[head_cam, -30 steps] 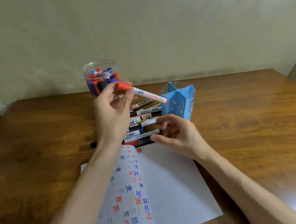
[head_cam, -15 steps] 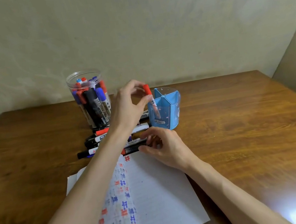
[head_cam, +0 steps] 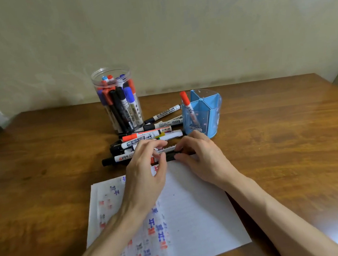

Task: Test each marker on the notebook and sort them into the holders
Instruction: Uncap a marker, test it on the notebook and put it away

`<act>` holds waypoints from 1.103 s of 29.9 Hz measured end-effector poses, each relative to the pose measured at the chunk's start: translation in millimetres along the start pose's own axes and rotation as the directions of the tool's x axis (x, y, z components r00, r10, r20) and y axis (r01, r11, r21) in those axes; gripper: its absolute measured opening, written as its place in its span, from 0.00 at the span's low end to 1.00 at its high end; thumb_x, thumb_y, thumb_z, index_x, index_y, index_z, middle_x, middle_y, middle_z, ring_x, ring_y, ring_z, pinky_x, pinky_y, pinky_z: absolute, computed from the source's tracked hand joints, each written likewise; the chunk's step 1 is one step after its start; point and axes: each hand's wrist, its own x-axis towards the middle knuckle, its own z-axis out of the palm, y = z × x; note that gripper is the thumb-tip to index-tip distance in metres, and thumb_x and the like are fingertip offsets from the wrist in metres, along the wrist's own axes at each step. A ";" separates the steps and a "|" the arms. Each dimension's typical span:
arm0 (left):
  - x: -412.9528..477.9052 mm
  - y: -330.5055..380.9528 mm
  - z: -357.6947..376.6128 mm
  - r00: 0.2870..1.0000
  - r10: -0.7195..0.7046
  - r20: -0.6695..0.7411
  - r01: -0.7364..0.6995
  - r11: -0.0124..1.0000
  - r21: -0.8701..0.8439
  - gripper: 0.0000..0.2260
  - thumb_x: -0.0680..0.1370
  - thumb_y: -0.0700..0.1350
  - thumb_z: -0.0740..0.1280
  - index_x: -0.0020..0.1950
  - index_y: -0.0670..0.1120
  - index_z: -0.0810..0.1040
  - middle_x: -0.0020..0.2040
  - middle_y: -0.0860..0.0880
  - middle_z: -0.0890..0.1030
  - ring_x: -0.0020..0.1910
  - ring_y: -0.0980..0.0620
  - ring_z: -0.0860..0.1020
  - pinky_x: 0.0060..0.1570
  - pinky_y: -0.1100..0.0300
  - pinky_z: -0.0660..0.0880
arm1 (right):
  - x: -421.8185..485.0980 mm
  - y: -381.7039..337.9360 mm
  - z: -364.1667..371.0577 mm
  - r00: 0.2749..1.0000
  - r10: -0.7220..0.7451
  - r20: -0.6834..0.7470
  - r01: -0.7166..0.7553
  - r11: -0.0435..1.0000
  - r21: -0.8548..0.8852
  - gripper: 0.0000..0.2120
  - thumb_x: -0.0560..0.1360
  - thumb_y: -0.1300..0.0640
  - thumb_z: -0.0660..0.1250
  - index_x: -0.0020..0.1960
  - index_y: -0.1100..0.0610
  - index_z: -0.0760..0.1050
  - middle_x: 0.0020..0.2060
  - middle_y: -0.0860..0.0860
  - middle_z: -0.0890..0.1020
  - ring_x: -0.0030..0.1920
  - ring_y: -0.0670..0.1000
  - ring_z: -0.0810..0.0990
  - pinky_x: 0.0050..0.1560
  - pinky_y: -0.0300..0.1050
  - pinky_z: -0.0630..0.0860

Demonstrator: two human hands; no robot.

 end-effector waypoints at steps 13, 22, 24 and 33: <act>-11.1 -43.1 -29.5 0.992 -0.112 0.055 0.093 0.960 0.265 0.14 0.79 0.48 0.71 0.63 0.47 0.82 0.57 0.52 0.83 0.59 0.54 0.74 0.59 0.51 0.77 | 0.5 -20.2 -8.7 0.980 0.155 -0.124 -0.034 0.748 0.663 0.07 0.82 0.58 0.70 0.56 0.62 0.80 0.43 0.56 0.84 0.42 0.55 0.82 0.42 0.48 0.80; -13.4 -28.2 -34.7 0.981 -0.031 0.194 0.018 0.997 0.069 0.22 0.80 0.57 0.62 0.68 0.48 0.80 0.61 0.55 0.82 0.60 0.61 0.77 0.60 0.65 0.76 | -6.5 -40.7 8.1 0.982 0.184 0.045 -0.160 0.677 0.719 0.12 0.82 0.53 0.70 0.49 0.63 0.84 0.35 0.57 0.84 0.35 0.54 0.76 0.35 0.49 0.72; -12.3 -32.2 -39.7 0.985 -0.063 0.163 0.055 0.997 0.054 0.15 0.82 0.48 0.67 0.68 0.48 0.80 0.60 0.59 0.80 0.59 0.66 0.75 0.59 0.71 0.74 | -5.0 -38.3 3.2 0.979 0.205 0.016 -0.153 0.673 0.723 0.13 0.82 0.53 0.69 0.51 0.63 0.83 0.36 0.56 0.84 0.36 0.54 0.77 0.37 0.48 0.73; -10.8 -44.6 -44.4 0.984 -0.128 0.121 0.122 0.991 0.055 0.13 0.83 0.49 0.67 0.67 0.51 0.79 0.58 0.65 0.76 0.53 0.75 0.73 0.52 0.79 0.70 | -2.3 -30.3 2.5 0.957 0.290 -0.010 -0.219 0.743 0.632 0.09 0.84 0.55 0.67 0.53 0.61 0.78 0.37 0.57 0.85 0.34 0.52 0.83 0.34 0.41 0.77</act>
